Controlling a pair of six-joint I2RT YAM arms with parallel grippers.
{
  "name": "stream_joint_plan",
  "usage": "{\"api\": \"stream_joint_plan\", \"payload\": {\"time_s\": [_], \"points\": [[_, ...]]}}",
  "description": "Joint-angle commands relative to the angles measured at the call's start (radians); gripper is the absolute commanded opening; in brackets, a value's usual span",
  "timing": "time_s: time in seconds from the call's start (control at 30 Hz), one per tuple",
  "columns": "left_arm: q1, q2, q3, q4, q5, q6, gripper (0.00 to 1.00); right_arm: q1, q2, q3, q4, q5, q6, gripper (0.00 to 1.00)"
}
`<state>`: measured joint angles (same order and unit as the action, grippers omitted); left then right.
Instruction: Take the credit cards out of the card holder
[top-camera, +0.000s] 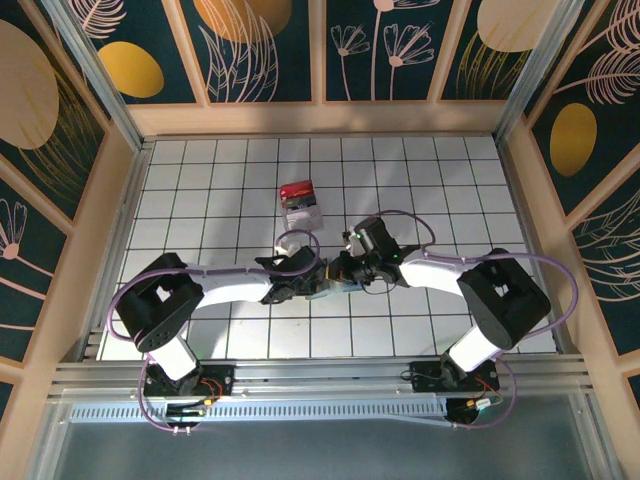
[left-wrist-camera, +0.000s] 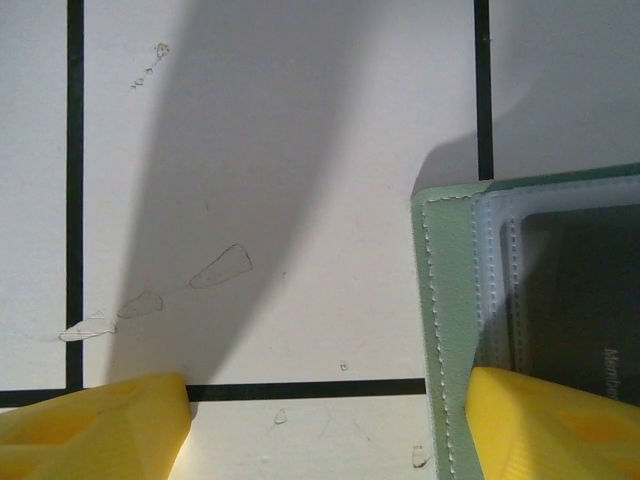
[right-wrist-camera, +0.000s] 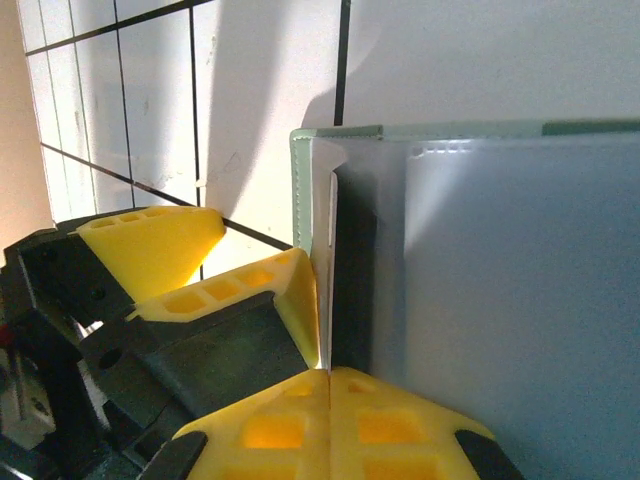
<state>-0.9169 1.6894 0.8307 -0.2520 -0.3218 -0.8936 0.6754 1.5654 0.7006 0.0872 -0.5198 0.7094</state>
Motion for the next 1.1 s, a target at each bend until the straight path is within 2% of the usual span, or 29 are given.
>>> {"api": "stream_joint_plan", "payload": {"time_s": [0.0, 0.43, 0.77, 1.07], "points": [[0.037, 0.096, -0.031, 0.010, 0.014, 0.040, 0.75, -0.015, -0.045, -0.018, 0.025, -0.022, 0.006, 0.05], [0.047, 0.099, -0.001, -0.025, -0.017, 0.068, 0.75, -0.031, -0.049, -0.022, -0.027, 0.029, -0.003, 0.04], [0.052, 0.089, 0.072, -0.063, -0.057, 0.111, 0.75, -0.041, 0.000, -0.042, 0.063, 0.010, 0.020, 0.04], [0.051, 0.003, 0.128, -0.086, -0.061, 0.118, 0.74, -0.053, 0.002, -0.055, 0.084, 0.009, 0.035, 0.04]]}}
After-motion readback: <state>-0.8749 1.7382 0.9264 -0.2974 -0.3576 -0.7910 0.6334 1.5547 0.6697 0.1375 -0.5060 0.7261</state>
